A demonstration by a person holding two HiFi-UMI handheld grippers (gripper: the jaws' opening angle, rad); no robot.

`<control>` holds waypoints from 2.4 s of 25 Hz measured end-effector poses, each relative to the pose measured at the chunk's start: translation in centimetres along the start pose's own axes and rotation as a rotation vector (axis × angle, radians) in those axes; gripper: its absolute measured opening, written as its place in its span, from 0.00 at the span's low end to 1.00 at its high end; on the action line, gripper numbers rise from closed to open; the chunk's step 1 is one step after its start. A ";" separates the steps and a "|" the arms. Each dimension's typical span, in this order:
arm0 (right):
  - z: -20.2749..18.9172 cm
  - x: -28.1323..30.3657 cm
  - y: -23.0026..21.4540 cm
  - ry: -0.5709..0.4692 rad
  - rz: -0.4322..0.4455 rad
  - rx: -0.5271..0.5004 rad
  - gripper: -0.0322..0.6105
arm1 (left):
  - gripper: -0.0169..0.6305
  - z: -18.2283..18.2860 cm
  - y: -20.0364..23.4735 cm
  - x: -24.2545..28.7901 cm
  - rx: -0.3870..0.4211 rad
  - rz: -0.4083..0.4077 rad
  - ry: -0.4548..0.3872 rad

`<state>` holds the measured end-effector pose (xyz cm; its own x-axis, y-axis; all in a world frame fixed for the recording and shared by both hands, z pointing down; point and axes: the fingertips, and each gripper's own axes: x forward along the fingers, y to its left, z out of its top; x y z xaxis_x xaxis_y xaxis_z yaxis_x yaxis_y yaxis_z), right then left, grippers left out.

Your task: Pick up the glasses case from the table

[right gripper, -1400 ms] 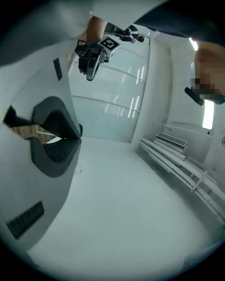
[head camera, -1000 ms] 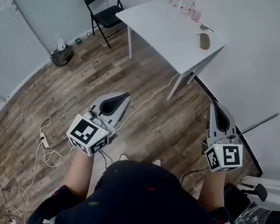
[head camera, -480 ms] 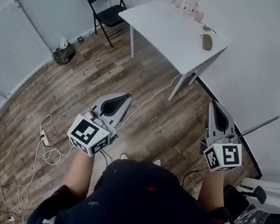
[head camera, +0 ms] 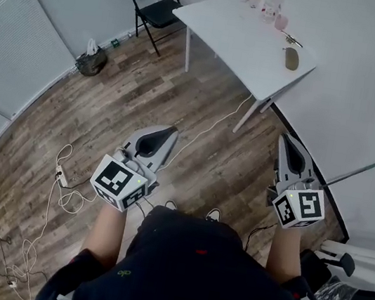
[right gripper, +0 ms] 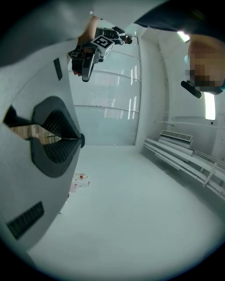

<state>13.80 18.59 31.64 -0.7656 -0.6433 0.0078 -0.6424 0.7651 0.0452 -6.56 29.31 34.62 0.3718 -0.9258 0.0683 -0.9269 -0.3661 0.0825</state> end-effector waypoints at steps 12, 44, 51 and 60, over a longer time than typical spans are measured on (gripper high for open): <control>-1.4 6.1 7.0 0.028 0.005 -0.065 0.09 | 0.06 -2.9 7.2 -3.8 -0.048 -0.006 0.025; -3.0 22.3 -20.8 0.011 -0.030 0.017 0.09 | 0.06 1.3 11.5 26.8 0.063 -0.060 0.098; -4.4 23.3 -26.7 0.027 -0.055 0.033 0.09 | 0.06 1.0 11.5 33.3 0.034 -0.075 0.114; -6.4 25.8 -31.8 0.064 -0.147 0.064 0.09 | 0.06 0.0 14.0 39.9 0.006 -0.159 0.125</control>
<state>14.74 -22.50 36.82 -0.6611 -0.7471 0.0695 -0.7494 0.6619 -0.0129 -4.74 -12.79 38.48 0.5163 -0.8377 0.1777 -0.8563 -0.5074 0.0961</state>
